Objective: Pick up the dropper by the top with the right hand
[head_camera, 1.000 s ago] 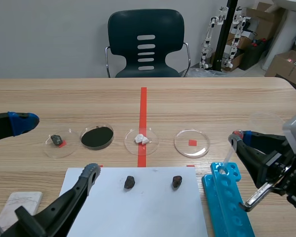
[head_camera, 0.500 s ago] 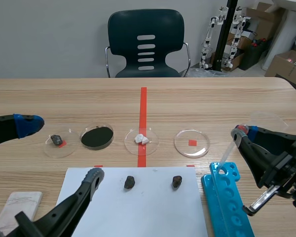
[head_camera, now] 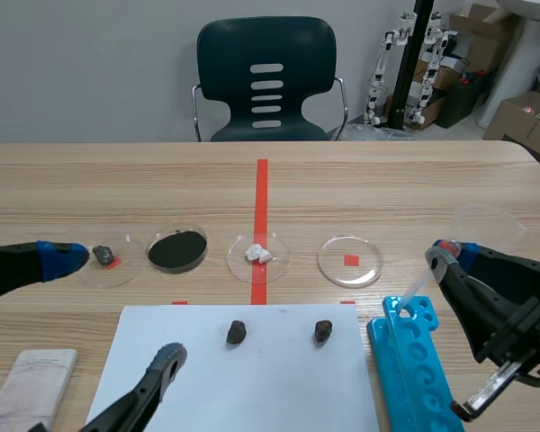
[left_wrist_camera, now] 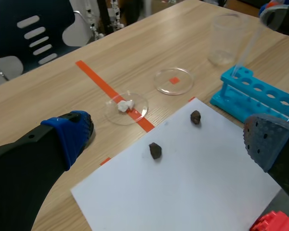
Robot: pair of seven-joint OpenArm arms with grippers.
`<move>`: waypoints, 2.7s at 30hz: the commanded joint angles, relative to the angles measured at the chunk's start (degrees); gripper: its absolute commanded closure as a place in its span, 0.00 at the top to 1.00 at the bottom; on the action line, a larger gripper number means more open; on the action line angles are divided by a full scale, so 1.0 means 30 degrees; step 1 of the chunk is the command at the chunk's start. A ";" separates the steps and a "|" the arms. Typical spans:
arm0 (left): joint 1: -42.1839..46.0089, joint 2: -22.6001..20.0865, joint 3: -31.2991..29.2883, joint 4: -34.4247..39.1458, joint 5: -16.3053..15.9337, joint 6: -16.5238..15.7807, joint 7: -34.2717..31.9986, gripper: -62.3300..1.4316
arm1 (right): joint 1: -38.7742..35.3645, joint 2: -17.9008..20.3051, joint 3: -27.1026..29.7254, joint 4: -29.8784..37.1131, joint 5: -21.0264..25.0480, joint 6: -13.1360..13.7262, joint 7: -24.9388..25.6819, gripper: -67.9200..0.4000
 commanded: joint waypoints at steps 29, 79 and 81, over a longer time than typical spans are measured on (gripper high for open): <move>-0.3548 0.0087 -0.0051 -0.5297 0.0087 -0.7067 -0.3512 1.00 | -0.1909 0.1763 0.1974 0.1501 0.0153 0.0087 0.2477 0.02; -0.3592 0.0087 -0.0051 -0.6375 -0.0350 -0.8255 -0.9391 1.00 | -0.5391 0.5071 0.5894 0.8939 0.7956 0.0146 -0.5916 0.01; -0.3592 0.0095 -0.0051 -0.6375 -0.0350 -0.8255 -0.9391 1.00 | -0.5391 0.5071 0.5894 0.8939 0.7956 0.0146 -0.5916 0.01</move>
